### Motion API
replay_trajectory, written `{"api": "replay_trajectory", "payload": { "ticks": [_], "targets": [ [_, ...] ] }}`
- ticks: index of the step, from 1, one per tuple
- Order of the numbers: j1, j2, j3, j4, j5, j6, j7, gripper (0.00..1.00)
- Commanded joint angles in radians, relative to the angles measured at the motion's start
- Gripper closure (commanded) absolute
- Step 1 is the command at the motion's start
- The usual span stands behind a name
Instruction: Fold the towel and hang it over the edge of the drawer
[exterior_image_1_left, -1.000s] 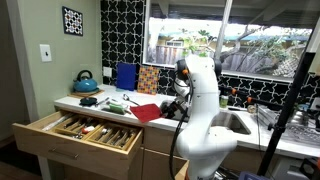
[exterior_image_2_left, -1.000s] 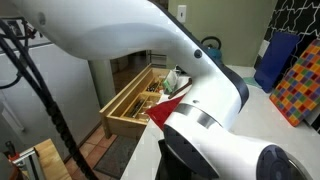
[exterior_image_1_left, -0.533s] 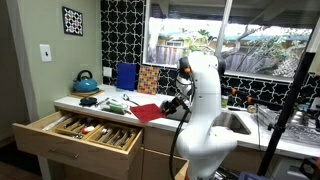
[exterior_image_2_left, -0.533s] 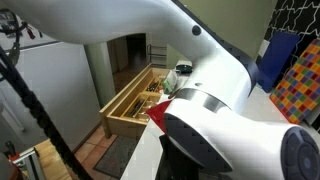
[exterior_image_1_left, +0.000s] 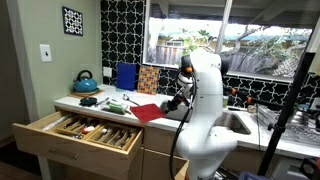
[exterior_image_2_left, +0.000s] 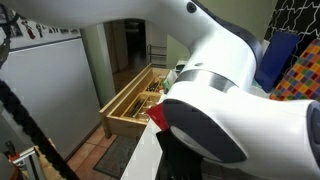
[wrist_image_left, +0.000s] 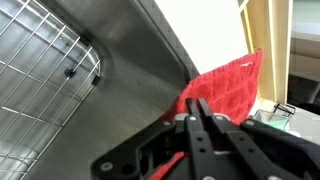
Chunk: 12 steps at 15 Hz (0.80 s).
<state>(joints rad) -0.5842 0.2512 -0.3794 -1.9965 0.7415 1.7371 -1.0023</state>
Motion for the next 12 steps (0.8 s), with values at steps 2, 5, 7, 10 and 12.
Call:
{"api": "replay_trajectory", "payload": {
  "ticks": [2,5,7,10,12],
  "targets": [
    [0.018,0.027,0.024,0.055,-0.019,-0.074,0.023,1.00],
    [0.045,0.025,0.029,0.077,-0.040,-0.048,0.053,0.74],
    [0.060,0.032,0.026,0.080,-0.052,-0.013,0.079,0.68],
    [0.055,0.039,0.019,0.070,-0.060,-0.003,0.092,0.44],
    [0.048,0.051,0.009,0.063,-0.086,0.004,0.106,0.31]
  ]
}}
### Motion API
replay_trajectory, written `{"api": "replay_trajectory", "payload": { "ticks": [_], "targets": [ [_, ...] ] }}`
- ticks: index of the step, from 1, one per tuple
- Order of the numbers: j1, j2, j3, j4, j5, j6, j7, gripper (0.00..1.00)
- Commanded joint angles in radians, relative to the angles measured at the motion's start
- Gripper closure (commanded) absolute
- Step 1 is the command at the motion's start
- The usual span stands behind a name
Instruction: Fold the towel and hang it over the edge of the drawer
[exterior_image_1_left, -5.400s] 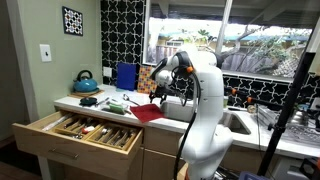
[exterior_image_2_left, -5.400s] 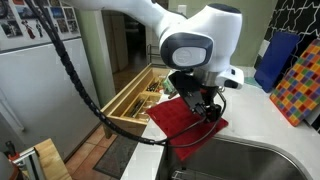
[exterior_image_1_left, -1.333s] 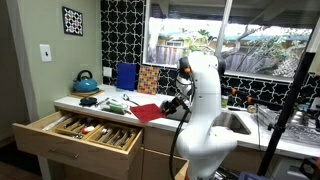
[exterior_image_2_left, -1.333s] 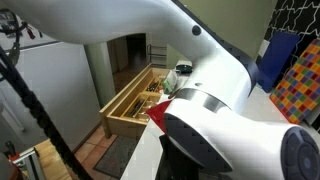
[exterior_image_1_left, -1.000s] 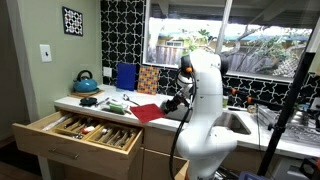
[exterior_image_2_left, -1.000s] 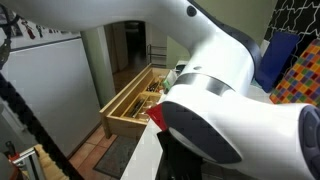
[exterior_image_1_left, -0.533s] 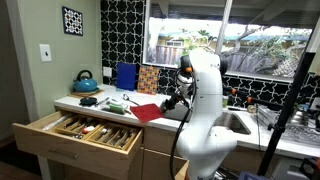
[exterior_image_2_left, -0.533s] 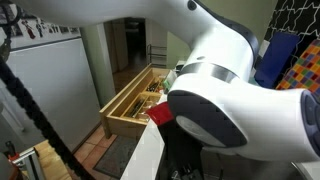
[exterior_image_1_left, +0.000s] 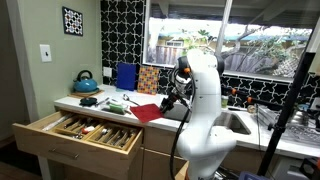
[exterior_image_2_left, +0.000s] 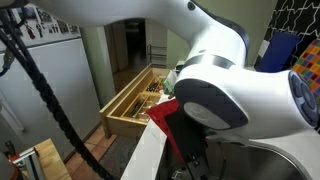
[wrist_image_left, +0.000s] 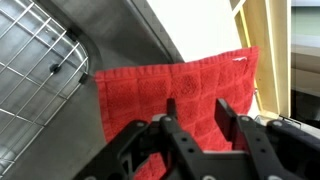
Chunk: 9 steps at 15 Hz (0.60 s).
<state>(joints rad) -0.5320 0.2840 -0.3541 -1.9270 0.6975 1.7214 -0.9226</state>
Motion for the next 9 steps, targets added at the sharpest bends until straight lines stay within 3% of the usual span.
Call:
{"api": "replay_trajectory", "payload": {
  "ticks": [1,4,9],
  "targets": [
    [-0.007,0.024,-0.022,-0.013,-0.053,0.027,0.040,0.22],
    [-0.026,0.042,-0.023,-0.029,-0.034,0.060,0.046,0.01],
    [-0.061,0.093,-0.001,-0.031,0.042,0.065,0.031,0.00]
  ]
}}
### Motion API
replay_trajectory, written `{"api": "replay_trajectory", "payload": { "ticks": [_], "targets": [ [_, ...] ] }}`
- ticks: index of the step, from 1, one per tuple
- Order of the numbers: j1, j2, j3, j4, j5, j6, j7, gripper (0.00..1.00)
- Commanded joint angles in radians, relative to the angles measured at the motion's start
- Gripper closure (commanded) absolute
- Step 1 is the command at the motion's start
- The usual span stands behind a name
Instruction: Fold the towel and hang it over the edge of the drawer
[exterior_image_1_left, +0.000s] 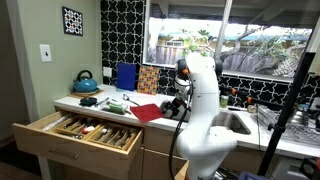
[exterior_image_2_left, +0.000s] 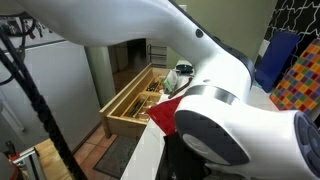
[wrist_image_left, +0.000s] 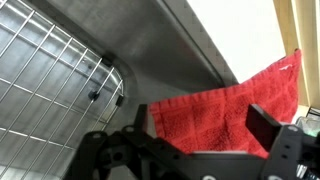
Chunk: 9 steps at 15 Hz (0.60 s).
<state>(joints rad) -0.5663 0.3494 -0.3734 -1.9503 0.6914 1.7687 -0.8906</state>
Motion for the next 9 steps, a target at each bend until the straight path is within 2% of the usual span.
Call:
{"api": "replay_trajectory", "payload": {
  "ticks": [1,9],
  "targets": [
    [-0.031,0.037,0.020,-0.007,0.061,0.018,-0.003,0.00],
    [-0.064,0.083,0.034,-0.010,0.181,0.022,-0.013,0.00]
  ]
}}
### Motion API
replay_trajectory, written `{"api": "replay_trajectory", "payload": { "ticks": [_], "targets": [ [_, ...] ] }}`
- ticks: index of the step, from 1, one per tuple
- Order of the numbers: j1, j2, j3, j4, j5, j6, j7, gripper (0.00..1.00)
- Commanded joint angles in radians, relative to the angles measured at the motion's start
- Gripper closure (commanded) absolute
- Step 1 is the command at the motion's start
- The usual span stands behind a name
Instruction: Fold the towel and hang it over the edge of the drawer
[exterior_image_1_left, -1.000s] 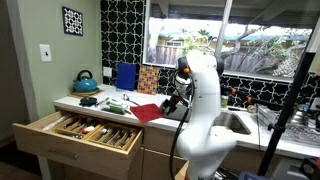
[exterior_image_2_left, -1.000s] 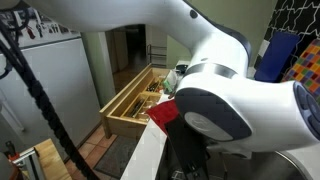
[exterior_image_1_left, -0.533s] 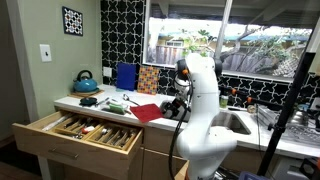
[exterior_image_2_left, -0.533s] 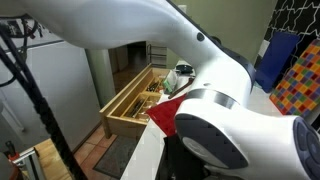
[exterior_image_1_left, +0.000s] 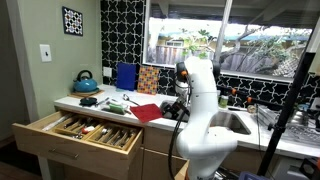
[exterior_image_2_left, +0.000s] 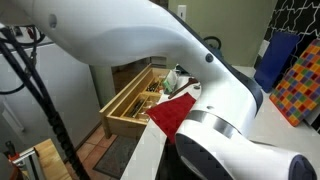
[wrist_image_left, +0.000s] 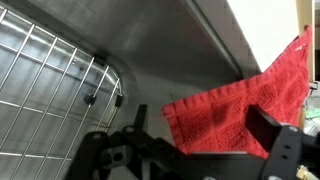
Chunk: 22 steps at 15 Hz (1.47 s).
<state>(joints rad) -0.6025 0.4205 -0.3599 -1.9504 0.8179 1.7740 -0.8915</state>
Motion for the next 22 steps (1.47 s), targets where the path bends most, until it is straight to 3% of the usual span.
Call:
{"api": "replay_trajectory", "payload": {
  "ticks": [1,3,4,5,7,9,14,16,20,22],
  "targets": [
    [-0.030,0.016,0.022,-0.011,0.070,0.014,-0.013,0.02],
    [-0.035,0.025,0.026,-0.010,0.102,0.009,-0.016,0.08],
    [-0.038,0.030,0.028,-0.008,0.115,0.006,-0.017,0.19],
    [-0.040,0.034,0.030,-0.007,0.124,0.004,-0.018,0.19],
    [-0.040,0.040,0.031,-0.006,0.137,0.003,-0.019,0.30],
    [-0.040,0.043,0.031,-0.006,0.146,0.002,-0.019,0.26],
    [-0.036,0.028,0.029,-0.009,0.160,0.006,-0.027,0.40],
    [-0.032,0.015,0.027,-0.011,0.158,0.007,-0.034,0.62],
    [-0.024,-0.022,0.023,-0.017,0.146,0.004,-0.040,0.95],
    [-0.016,-0.042,0.022,-0.019,0.137,0.002,-0.036,1.00]
  ]
}}
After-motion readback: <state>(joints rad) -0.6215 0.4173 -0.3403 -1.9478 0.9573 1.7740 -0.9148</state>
